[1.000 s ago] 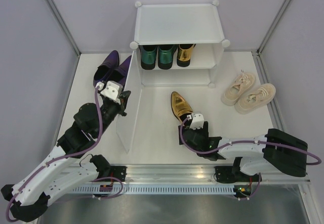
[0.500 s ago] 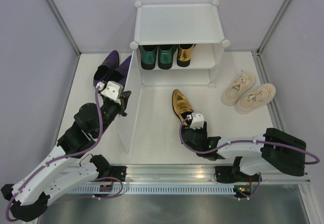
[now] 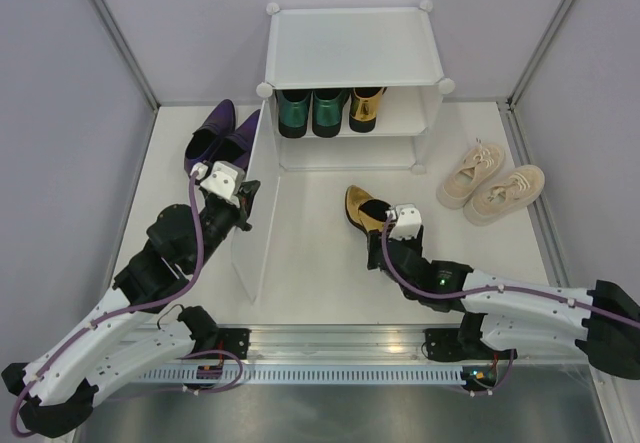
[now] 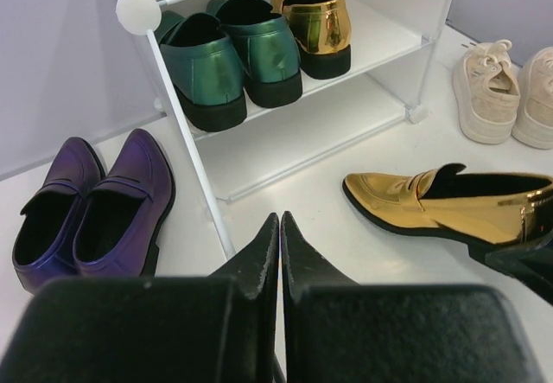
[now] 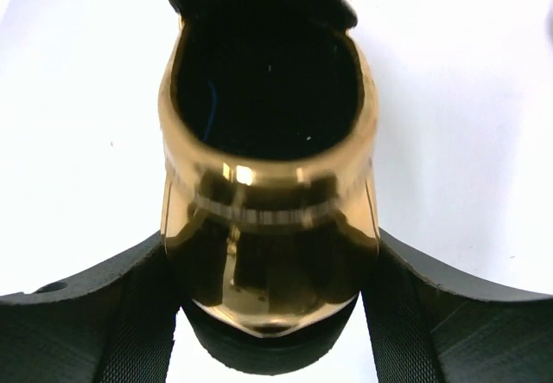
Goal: Place and organize the shoes in the shoe cabinet
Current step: Pick up the shoe from the center of the board.
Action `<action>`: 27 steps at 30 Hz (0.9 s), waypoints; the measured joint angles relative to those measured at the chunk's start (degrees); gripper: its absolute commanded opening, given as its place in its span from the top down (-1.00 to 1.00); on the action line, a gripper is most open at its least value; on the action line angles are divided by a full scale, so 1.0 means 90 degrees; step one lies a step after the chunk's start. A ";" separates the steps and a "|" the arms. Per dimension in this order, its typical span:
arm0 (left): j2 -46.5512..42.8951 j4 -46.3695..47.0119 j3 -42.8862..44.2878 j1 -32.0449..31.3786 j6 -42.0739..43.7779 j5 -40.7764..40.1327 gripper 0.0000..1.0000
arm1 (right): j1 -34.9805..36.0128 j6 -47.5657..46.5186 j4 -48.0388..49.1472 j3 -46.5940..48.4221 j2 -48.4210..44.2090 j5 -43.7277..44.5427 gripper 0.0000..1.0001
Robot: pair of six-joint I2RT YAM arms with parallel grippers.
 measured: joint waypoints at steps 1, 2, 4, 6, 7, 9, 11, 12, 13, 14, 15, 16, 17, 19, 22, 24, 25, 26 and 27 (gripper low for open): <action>0.0000 0.0000 -0.0002 0.0000 0.0000 0.0000 0.95 | -0.0056 -0.0051 -0.0075 0.0046 -0.0185 -0.0005 0.99; 0.0000 0.0000 -0.0002 -0.0002 0.0000 0.0000 0.95 | -0.0112 -0.0100 -0.0172 0.0090 -0.0357 -0.0007 0.99; 0.0000 0.0000 -0.0002 -0.0012 0.0000 -0.0002 0.95 | -0.0202 -0.0185 -0.0299 0.0134 -0.0644 -0.0024 0.99; 0.0000 0.0000 -0.0007 -0.0015 0.0000 -0.0002 0.95 | -0.0262 -0.0267 -0.0442 0.0155 -0.0860 -0.0053 0.99; 0.0000 0.0002 -0.0007 -0.0019 0.0002 -0.0005 0.95 | -0.0284 -0.0296 -0.0500 0.0158 -0.0923 -0.0080 0.99; 0.0000 0.0002 -0.0010 -0.0024 0.0002 -0.0005 0.95 | -0.0311 -0.0347 -0.0617 0.0155 -0.0996 -0.0175 0.99; 0.0000 0.0002 -0.0012 -0.0029 0.0002 -0.0005 0.95 | -0.0318 -0.0389 -0.0682 0.0153 -0.0998 -0.0267 0.99; 0.0000 0.0005 -0.0012 -0.0032 0.0002 -0.0005 0.95 | -0.0321 -0.0406 -0.0702 0.0146 -0.0998 -0.0316 0.99; 0.0000 0.0005 -0.0012 -0.0036 0.0002 -0.0005 0.95 | -0.0323 -0.0435 -0.0690 0.0114 -0.0998 -0.0403 0.99; 0.0000 0.0002 -0.0012 -0.0041 0.0005 -0.0005 0.95 | -0.0325 -0.0440 -0.0690 0.0085 -0.0993 -0.0478 0.90; 0.0000 0.0002 -0.0012 -0.0044 0.0005 -0.0005 0.95 | -0.0323 -0.0435 -0.0673 0.0036 -0.0964 -0.0551 0.77; 0.0000 0.0002 -0.0012 -0.0044 0.0005 -0.0005 0.95 | -0.0323 -0.0427 -0.0644 -0.0022 -0.0916 -0.0627 0.66; 0.0000 0.0005 -0.0012 -0.0044 0.0005 -0.0005 0.95 | -0.0323 -0.0396 -0.0551 -0.0117 -0.0852 -0.0697 0.65; 0.0002 0.0002 -0.0012 -0.0049 0.0005 -0.0005 0.95 | -0.0323 -0.0245 -0.0342 -0.0364 -0.0624 -0.0855 0.43; 0.0002 0.0007 -0.0017 -0.0053 0.0005 -0.0007 0.95 | -0.0316 -0.0007 -0.0119 -0.0709 -0.0180 -0.1093 0.15; 0.0002 0.0007 -0.0017 -0.0053 0.0007 -0.0007 0.95 | -0.0294 0.0080 0.0029 -0.0840 -0.0029 -0.1124 -0.12; 0.0002 0.0007 -0.0017 -0.0053 0.0010 -0.0007 0.95 | -0.0291 0.0129 0.0102 -0.0838 0.0000 -0.1105 -0.29; 0.0002 0.0007 -0.0017 -0.0053 0.0010 -0.0007 0.95 | -0.0294 0.0170 0.0165 -0.0838 0.0019 -0.1095 -0.39; 0.0005 0.0010 -0.0017 -0.0053 0.0010 -0.0007 0.95 | -0.0308 0.0202 0.0216 -0.0838 0.0056 -0.1083 -0.48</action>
